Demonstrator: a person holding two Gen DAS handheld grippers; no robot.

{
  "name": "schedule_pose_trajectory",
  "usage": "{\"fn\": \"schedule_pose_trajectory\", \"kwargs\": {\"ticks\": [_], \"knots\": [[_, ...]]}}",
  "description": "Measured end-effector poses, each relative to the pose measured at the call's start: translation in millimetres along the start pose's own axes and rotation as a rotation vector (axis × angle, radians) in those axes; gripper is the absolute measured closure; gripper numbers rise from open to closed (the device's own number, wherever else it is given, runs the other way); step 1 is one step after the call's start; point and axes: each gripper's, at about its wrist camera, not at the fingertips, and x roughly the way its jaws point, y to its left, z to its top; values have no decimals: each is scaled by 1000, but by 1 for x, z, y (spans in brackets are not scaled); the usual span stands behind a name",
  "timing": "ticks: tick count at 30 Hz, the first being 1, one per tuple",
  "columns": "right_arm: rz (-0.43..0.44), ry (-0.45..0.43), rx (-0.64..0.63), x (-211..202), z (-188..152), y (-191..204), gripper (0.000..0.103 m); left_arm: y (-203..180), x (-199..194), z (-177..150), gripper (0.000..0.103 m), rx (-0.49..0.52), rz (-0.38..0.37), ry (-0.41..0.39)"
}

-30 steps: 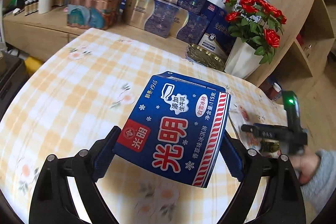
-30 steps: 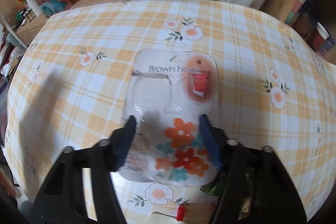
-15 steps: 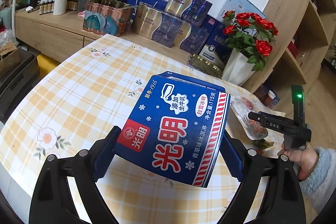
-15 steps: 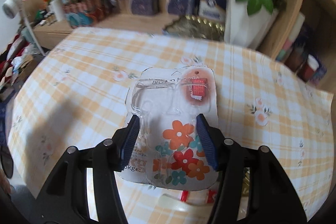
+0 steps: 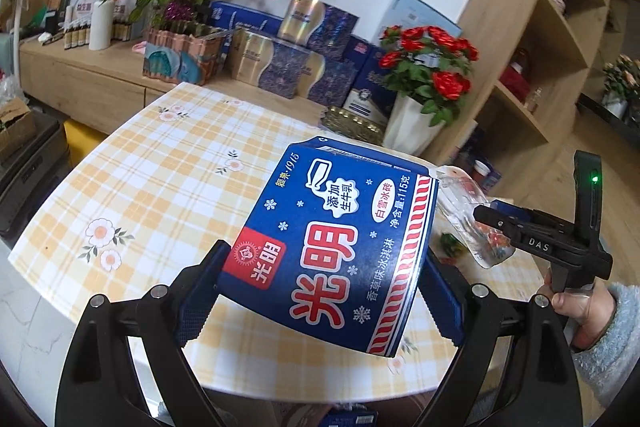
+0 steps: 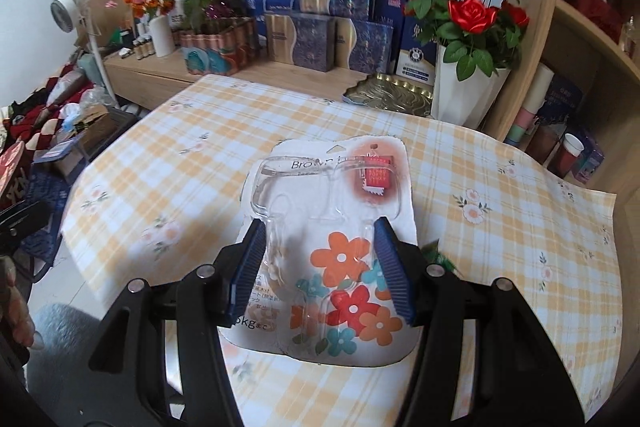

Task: Collect trash
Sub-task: 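Carry the hook package into the bin and open the right tool while the left tool holds the box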

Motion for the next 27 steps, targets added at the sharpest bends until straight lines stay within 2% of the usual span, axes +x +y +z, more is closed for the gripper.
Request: {"fn": "schedule_pose_trajectory", "kwargs": {"ticks": [6,13,20,27], "knots": [[42,-32,-11,-56,-36,19,46,-20,-35,-19,16,58,-26,2],[96,-11,-14,-100,-88,38,46,-38,-65,-46,16,105,-45,10],[141,72,9,-120,-152,48,46,-49,-77,-67,16,140,-57,36],[191,197,64,-113,-201,54,46,-58,-75,-79,16,152,-72,57]]}}
